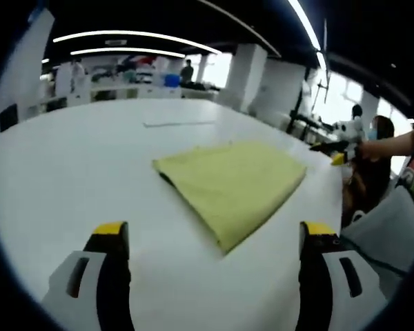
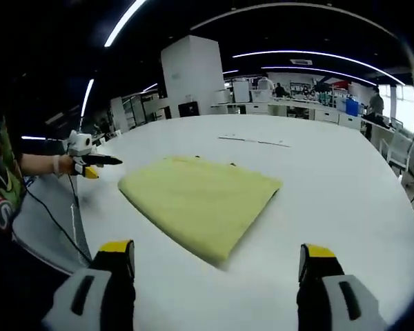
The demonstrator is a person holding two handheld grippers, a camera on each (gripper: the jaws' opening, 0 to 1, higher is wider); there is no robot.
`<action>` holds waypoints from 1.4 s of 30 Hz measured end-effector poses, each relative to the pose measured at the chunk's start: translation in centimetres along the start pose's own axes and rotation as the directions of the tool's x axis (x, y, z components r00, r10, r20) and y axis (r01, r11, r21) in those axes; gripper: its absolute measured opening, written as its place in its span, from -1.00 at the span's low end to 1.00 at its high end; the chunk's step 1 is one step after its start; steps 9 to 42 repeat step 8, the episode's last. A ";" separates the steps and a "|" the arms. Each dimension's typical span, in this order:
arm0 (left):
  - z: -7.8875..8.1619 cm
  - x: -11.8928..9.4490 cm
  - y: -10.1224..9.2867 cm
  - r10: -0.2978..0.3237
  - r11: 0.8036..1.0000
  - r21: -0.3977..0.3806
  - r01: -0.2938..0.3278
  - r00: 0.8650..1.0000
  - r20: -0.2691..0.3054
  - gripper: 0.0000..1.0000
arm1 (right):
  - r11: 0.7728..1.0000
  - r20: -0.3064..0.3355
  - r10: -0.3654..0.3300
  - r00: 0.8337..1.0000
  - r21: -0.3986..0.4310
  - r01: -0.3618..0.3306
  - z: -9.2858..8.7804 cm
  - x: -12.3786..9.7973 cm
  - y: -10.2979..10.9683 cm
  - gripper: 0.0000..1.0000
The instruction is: Fold the garment on the visible template until the final outline fits inside the template.
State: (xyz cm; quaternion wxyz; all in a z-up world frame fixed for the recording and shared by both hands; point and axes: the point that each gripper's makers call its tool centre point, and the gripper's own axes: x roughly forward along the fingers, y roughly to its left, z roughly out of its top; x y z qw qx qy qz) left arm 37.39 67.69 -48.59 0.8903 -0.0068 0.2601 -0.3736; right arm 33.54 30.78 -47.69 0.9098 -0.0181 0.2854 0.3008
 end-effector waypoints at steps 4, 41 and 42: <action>0.1 -0.1 -0.4 0.001 1.000 -0.003 -0.001 1.000 0.010 0.98 | 1.000 -0.012 -0.006 1.000 -0.008 0.006 -0.2 -0.4 0.1 1.00; 0.3 -0.2 -0.6 0.002 1.000 -0.016 -0.001 1.000 0.031 0.96 | 1.000 -0.005 -0.014 1.000 -0.004 0.014 0.0 -0.6 0.0 1.00; 0.3 -0.2 -0.6 0.002 1.000 -0.016 -0.001 1.000 0.031 0.96 | 1.000 -0.005 -0.014 1.000 -0.004 0.014 0.0 -0.6 0.0 1.00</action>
